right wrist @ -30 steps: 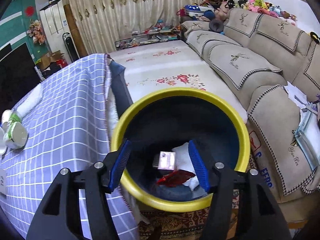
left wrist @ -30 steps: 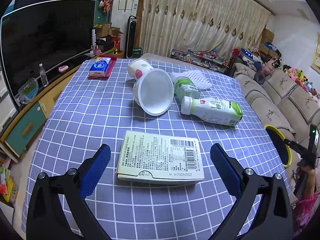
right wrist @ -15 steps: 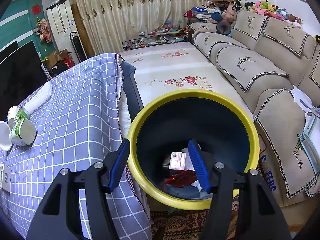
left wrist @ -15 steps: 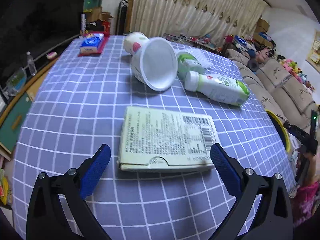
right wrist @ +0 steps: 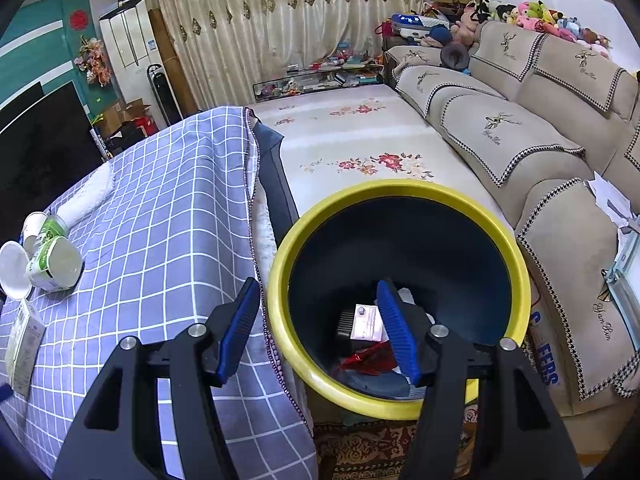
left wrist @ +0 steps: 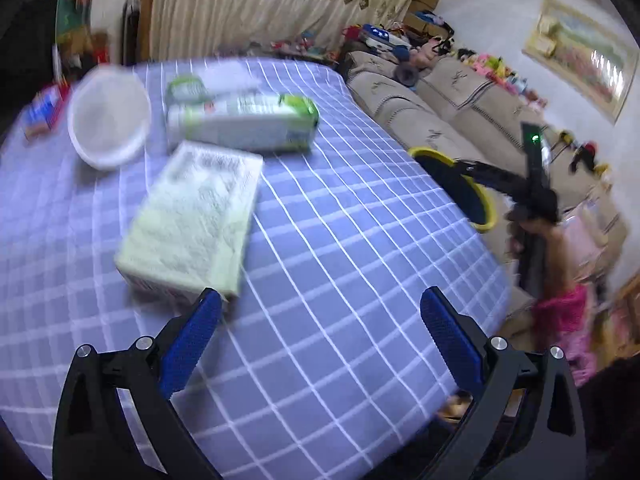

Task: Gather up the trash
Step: 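Grasp the cream printed paper box with the left tool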

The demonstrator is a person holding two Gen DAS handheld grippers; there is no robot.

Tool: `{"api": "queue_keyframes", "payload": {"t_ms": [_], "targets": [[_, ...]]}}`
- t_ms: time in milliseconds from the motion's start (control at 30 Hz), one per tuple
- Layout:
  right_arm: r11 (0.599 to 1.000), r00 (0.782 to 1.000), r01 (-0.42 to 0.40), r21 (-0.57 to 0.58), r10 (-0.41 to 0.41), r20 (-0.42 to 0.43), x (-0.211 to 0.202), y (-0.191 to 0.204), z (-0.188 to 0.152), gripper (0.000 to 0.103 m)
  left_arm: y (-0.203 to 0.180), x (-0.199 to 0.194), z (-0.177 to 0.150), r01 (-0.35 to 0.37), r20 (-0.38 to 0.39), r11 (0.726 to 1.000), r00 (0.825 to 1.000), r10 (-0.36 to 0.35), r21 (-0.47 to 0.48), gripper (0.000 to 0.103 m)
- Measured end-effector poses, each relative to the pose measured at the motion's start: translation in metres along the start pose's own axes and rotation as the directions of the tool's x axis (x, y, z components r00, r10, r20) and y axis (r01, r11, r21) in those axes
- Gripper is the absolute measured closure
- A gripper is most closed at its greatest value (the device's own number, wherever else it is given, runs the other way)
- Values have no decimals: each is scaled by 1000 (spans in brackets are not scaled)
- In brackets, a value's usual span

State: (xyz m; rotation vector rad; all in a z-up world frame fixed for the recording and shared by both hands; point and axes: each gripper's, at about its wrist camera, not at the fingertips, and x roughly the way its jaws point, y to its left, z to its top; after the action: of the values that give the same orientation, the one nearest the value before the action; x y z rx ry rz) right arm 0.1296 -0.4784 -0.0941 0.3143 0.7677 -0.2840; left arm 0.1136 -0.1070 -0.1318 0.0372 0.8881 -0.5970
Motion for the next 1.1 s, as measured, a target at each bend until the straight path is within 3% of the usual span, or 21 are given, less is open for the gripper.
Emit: {"api": "queue_keyframes", "payload": {"t_ms": [100,167,267,400,767,933,1100], "targets": [[1000,1000,-5,6,4,8,-2,-2,0,45,15,-12,10,-128,52,991,990,130,-43,5],[1000,1000,-6,14,6,9,-2,-5,0,45,25,-12,15,-162,52,985,985,166,-64,5],[1000,1000,-15,20,15,-3,2,-6,-1,45,34,2,19,-215,28,976,976,216,-22,5],[1000,1000,-20,14,20,-11,4,-4,-4,45,42,21,23,-182,-16,983,983,182,1,5],[1000,999,-25,18,25,-35,15,-4,-6,44,60,56,24,-217,-71,976,973,218,11,5],[999,998,-33,16,34,-49,20,-2,-9,44,62,52,24,-244,-54,970,968,244,5,27],[999,998,-40,15,41,-41,18,-2,-8,44,55,45,27,-217,-48,976,975,217,-3,28]]}}
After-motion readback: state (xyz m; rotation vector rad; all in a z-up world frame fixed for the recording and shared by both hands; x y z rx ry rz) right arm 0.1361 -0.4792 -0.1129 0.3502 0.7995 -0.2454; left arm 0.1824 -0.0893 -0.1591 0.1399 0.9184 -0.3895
